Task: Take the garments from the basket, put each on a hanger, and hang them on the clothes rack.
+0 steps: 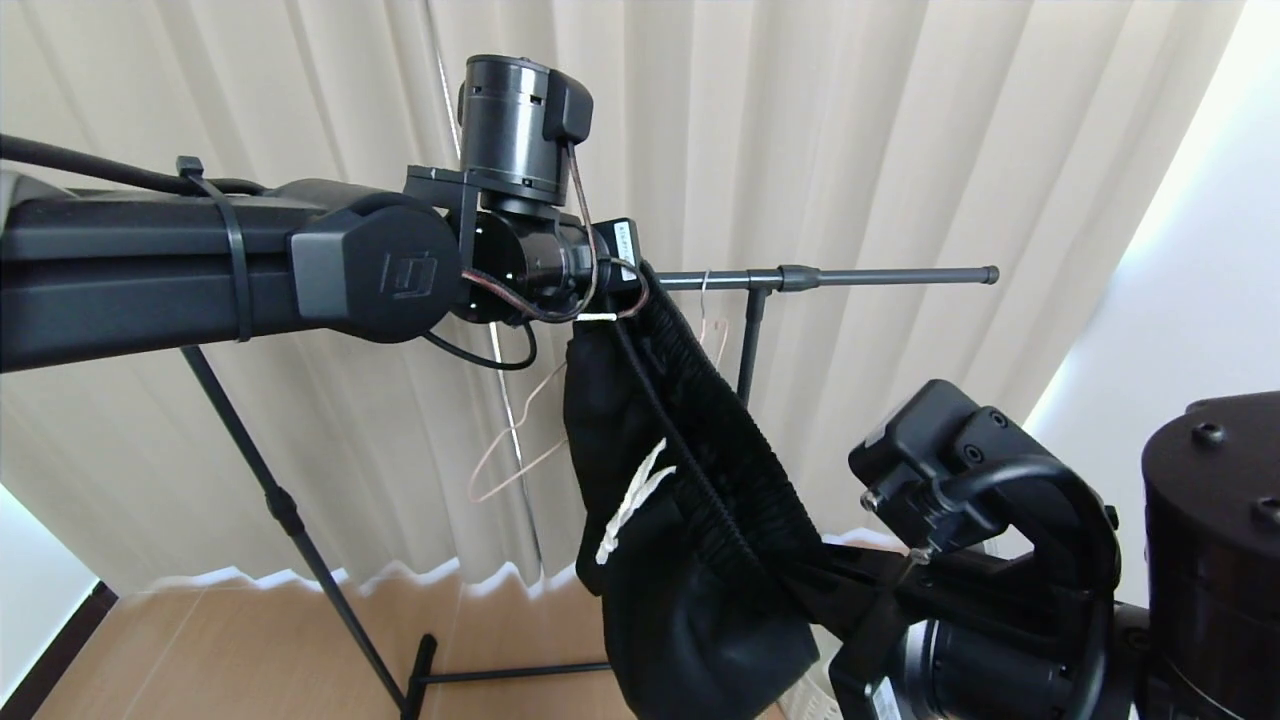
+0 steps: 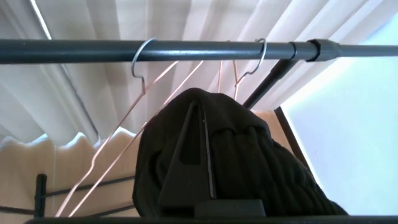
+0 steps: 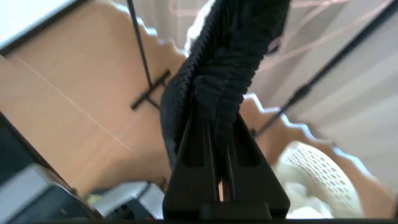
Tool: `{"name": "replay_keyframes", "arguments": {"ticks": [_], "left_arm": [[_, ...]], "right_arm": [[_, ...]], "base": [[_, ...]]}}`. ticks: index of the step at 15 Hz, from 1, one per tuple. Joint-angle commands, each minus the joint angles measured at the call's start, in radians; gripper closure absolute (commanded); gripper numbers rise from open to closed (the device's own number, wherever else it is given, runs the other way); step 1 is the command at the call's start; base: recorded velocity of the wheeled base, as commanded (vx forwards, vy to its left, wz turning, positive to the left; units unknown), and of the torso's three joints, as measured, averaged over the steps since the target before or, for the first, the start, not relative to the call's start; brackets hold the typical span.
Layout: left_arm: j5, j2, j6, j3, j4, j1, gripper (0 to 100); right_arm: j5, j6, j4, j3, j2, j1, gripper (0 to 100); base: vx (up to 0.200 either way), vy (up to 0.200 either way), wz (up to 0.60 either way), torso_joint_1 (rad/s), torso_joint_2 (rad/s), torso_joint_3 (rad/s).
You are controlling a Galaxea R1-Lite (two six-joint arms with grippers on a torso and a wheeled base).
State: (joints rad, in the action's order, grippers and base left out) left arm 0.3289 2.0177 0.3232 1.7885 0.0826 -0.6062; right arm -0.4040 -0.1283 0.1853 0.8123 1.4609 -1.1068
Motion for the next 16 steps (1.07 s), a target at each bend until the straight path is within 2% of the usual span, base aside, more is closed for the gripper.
{"name": "replay_keyframes", "arguments": {"ticks": [1, 4, 5, 9, 11, 12, 13, 14, 16], "left_arm": [[-0.001, 0.026, 0.000, 0.031, 0.000, -0.003, 100], [-0.001, 0.029, 0.000, 0.034, 0.000, -0.015, 100], [-0.001, 0.029, 0.000, 0.035, 0.000, -0.026, 100], [-0.001, 0.027, 0.000, 0.029, 0.002, -0.029, 100], [-0.001, 0.019, 0.000, 0.025, 0.029, -0.029, 100], [-0.002, -0.011, 0.002, 0.023, 0.086, -0.027, 100], [-0.002, -0.031, 0.002, 0.015, 0.126, -0.024, 100], [-0.001, -0.063, 0.002, -0.015, 0.175, -0.023, 100], [-0.001, -0.152, -0.004, -0.136, 0.210, -0.026, 100]], "right_arm": [[0.004, -0.020, 0.043, 0.001, 0.033, -0.022, 100], [0.013, -0.044, 0.091, -0.001, 0.030, -0.034, 100], [0.039, -0.057, 0.108, -0.004, 0.029, -0.041, 100], [0.040, -0.056, 0.106, -0.012, 0.032, -0.041, 100], [0.033, -0.050, 0.105, -0.021, 0.026, -0.039, 100], [0.027, -0.030, 0.086, -0.032, 0.012, -0.024, 100], [0.027, 0.016, 0.063, -0.048, -0.010, 0.015, 100], [0.027, 0.098, 0.026, -0.056, -0.031, 0.091, 100], [0.014, 0.131, 0.017, -0.045, -0.027, 0.219, 100]], "base": [[0.000, 0.000, 0.00, 0.000, 0.00, 0.000], [0.000, 0.000, 0.00, 0.000, 0.00, 0.000], [0.000, 0.000, 0.00, 0.000, 0.00, 0.000], [0.000, 0.000, 0.00, 0.000, 0.00, 0.000], [0.000, 0.000, 0.00, 0.000, 0.00, 0.000], [0.000, 0.000, 0.00, 0.000, 0.00, 0.000], [0.000, 0.000, 0.00, 0.000, 0.00, 0.000], [0.000, 0.000, 0.00, 0.000, 0.00, 0.000], [0.000, 0.000, 0.00, 0.000, 0.00, 0.000]]}}
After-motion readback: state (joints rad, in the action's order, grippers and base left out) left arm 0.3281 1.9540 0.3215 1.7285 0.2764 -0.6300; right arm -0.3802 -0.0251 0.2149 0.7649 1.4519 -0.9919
